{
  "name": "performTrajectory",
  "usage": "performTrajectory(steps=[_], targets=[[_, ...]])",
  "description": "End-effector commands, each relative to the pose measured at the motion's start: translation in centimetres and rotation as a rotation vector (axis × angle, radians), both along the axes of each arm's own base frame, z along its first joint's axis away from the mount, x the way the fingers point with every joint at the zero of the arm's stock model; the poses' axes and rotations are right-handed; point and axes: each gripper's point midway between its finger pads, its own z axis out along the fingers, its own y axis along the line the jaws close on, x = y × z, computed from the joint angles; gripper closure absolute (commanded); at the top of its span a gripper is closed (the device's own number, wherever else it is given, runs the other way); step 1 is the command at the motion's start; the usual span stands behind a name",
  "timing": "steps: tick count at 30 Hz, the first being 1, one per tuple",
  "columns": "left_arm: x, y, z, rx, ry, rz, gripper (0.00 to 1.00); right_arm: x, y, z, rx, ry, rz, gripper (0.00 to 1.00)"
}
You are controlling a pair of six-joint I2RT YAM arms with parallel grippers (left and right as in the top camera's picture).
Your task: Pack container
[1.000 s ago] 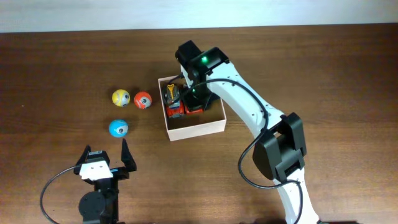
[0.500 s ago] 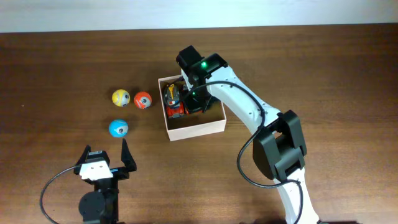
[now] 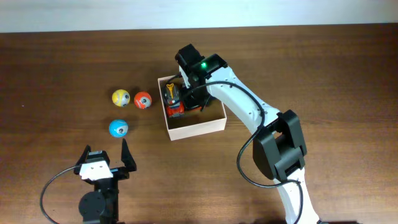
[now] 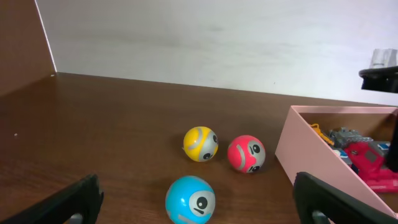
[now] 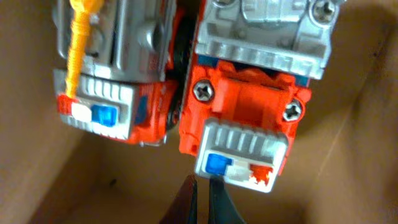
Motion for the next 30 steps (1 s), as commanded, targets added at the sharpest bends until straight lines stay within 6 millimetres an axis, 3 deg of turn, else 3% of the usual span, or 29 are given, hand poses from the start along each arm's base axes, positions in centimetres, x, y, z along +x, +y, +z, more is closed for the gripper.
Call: performTrajectory(steps=[1, 6, 11, 23, 30], targets=[[0.0, -0.2, 0.0, 0.012, 0.0, -0.013, 0.01, -0.8, -0.4, -0.5, -0.016, 0.033, 0.011, 0.96], [0.0, -0.2, 0.0, 0.012, 0.0, -0.013, 0.01, -1.7, -1.0, -0.5, -0.039, 0.067, 0.026, 0.96], [0.0, -0.2, 0.0, 0.012, 0.0, -0.013, 0.01, -1.3, -1.7, -0.4, -0.074, 0.043, 0.024, 0.96], [0.0, -0.2, 0.0, 0.012, 0.0, -0.013, 0.01, 0.2, -6.8, -0.6, -0.168, 0.058, -0.072, 0.96], [0.0, -0.2, 0.0, 0.012, 0.0, -0.013, 0.01, -1.3, -8.9, -0.7, -0.205, 0.149, -0.11, 0.96]])
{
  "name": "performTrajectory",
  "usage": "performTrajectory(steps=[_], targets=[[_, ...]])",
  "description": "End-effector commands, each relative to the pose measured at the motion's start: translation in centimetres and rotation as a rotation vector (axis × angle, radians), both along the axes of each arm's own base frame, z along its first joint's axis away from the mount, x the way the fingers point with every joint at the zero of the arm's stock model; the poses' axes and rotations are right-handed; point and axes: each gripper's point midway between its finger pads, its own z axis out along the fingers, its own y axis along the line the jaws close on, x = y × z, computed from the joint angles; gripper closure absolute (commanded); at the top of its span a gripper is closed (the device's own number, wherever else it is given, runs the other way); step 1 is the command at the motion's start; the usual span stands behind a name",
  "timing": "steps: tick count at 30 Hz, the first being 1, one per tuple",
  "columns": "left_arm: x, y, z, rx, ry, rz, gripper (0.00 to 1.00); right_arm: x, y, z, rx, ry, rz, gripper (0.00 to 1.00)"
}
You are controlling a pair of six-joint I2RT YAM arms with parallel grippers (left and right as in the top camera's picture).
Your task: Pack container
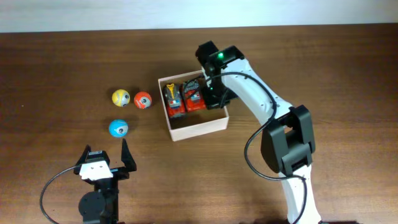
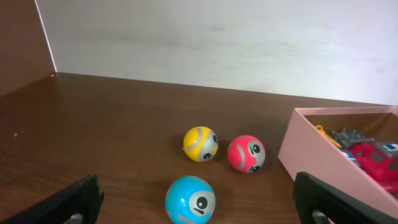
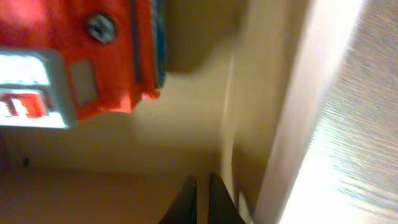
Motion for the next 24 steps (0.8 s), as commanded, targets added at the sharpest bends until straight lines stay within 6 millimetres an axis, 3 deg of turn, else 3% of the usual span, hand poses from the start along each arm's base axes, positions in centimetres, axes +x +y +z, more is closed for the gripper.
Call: performTrajectory(steps=[1, 15, 24], targets=[[0.0, -0.2, 0.0, 0.012, 0.0, -0.013, 0.01, -0.7, -0.5, 0.0, -0.02, 0.024, -0.008, 0.96], [0.0, -0.2, 0.0, 0.012, 0.0, -0.013, 0.01, -2.5, 0.9, 0.1, 0.047, 0.104, -0.011, 0.96], [0.0, -0.2, 0.0, 0.012, 0.0, -0.013, 0.01, -4.2, 4.0, 0.2, 0.061, 0.098, 0.167, 0.96]])
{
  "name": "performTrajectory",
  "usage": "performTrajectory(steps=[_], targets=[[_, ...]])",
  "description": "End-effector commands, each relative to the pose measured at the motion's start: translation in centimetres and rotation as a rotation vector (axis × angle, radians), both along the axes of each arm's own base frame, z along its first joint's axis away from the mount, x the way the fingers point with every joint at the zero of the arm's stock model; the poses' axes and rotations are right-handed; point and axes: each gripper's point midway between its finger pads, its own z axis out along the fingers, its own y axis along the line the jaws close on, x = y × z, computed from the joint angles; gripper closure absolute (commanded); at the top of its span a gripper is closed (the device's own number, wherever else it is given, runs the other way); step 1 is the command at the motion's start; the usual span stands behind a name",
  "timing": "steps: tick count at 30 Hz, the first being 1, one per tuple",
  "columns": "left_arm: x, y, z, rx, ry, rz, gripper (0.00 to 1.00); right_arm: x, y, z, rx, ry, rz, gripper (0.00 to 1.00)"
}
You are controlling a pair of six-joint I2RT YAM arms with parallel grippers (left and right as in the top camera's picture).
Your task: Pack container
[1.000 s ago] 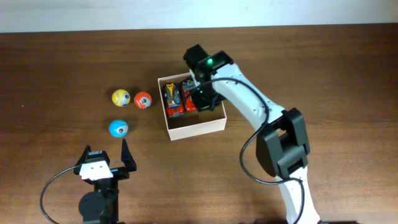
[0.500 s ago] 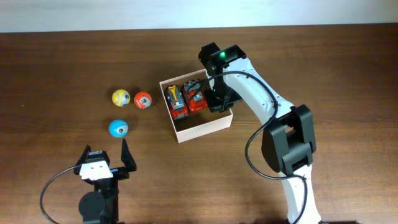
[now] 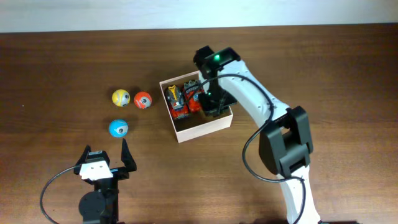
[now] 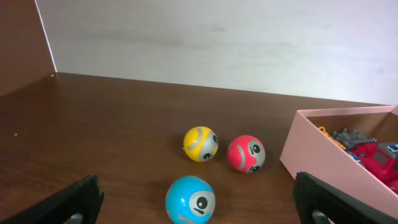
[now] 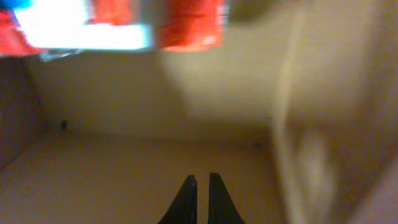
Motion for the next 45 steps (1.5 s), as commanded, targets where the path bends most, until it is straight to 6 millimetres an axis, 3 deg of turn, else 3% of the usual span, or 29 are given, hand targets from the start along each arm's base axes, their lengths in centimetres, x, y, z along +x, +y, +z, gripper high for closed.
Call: performTrajectory(steps=[1, 5, 12, 33, 45], targets=[[0.0, -0.2, 0.0, 0.012, 0.0, -0.013, 0.01, -1.4, 2.3, 0.0, 0.029, 0.0, 0.121, 0.96], [0.0, -0.2, 0.0, 0.012, 0.0, -0.013, 0.01, -0.7, 5.3, 0.0, 0.076, -0.088, 0.197, 0.96], [0.0, -0.2, 0.0, 0.012, 0.0, -0.013, 0.01, 2.4, 7.4, 0.4, 0.154, -0.231, 0.256, 0.96], [0.0, -0.2, 0.0, 0.012, 0.0, -0.013, 0.01, 6.8, 10.8, 2.2, 0.239, -0.477, 0.44, 0.96], [0.0, -0.2, 0.0, 0.012, 0.0, -0.013, 0.01, 9.3, 12.8, 3.5, 0.308, -0.603, 0.429, 0.96]])
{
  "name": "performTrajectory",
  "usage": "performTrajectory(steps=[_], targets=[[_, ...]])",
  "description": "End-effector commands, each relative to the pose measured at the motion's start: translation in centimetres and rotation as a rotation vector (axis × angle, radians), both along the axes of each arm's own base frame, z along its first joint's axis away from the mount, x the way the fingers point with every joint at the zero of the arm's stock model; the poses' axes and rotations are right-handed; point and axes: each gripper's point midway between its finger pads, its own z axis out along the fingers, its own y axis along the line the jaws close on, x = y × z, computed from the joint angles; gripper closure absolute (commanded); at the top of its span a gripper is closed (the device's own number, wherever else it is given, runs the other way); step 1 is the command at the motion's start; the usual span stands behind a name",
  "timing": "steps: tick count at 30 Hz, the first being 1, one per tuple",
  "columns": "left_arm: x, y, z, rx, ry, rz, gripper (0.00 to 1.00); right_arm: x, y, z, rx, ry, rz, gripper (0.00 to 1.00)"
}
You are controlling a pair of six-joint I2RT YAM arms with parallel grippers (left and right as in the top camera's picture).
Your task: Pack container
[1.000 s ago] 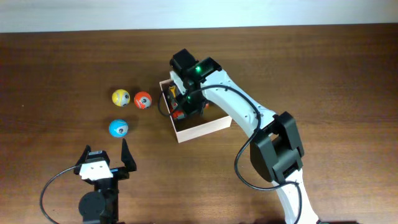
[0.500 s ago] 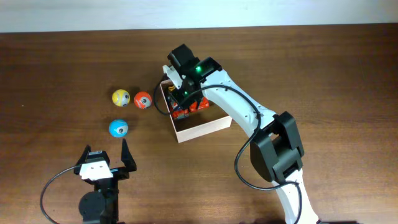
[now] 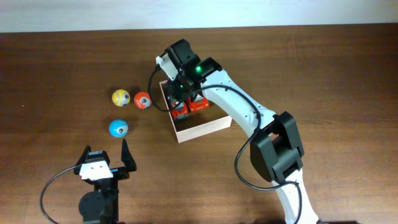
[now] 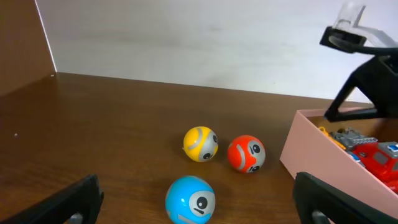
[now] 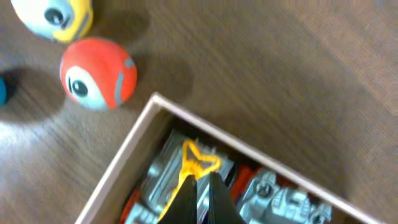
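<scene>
A pale cardboard box (image 3: 211, 126) stands mid-table with two red and silver toy trucks (image 3: 188, 107) side by side in its back part. My right gripper (image 3: 176, 92) hangs shut and empty over the box's back left corner. In the right wrist view, the right gripper (image 5: 202, 198) is just above the truck with the yellow ladder (image 5: 189, 163). Left of the box lie a yellow ball (image 3: 120, 98), a red ball (image 3: 143, 100) and a blue ball (image 3: 118, 128). My left gripper (image 3: 104, 163) stands open near the front edge, facing the blue ball (image 4: 190, 199).
The box's left rim (image 5: 127, 149) lies close to the red ball (image 5: 98, 81). The right arm (image 3: 249, 115) reaches across the box from the right. A white wall (image 4: 199, 37) runs along the table's far edge.
My right gripper was low inside the box near its front right part. It now hangs higher, over the back left corner above the ladder truck. Box, balls and left arm are unchanged.
My right gripper, shut, was down in the box by the two trucks. Then it was at the right wall, then by the front right, with the box shifted slightly right and turned. Now it hangs over the back left corner. The left gripper stayed open and still.
</scene>
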Motion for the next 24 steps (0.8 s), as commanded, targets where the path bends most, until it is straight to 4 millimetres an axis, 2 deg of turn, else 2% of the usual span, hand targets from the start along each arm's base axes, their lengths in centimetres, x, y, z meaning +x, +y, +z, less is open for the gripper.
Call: performTrajectory(steps=[1, 9, 18, 24], targets=[[0.0, -0.2, 0.0, 0.012, 0.0, -0.013, 0.01, 0.1, 0.6, 0.0, 0.016, -0.015, 0.011, 0.96], [0.0, -0.2, 0.0, 0.012, 0.0, -0.013, 0.01, 0.4, 1.2, 0.2, 0.047, -0.018, 0.004, 0.96], [0.0, -0.2, 0.0, 0.012, 0.0, -0.013, 0.01, -1.4, 1.8, -1.8, 0.059, 0.079, 0.046, 0.96], [0.0, -0.2, 0.0, 0.012, 0.0, -0.013, 0.01, -0.8, 2.3, -1.9, 0.073, 0.058, 0.048, 0.96]])
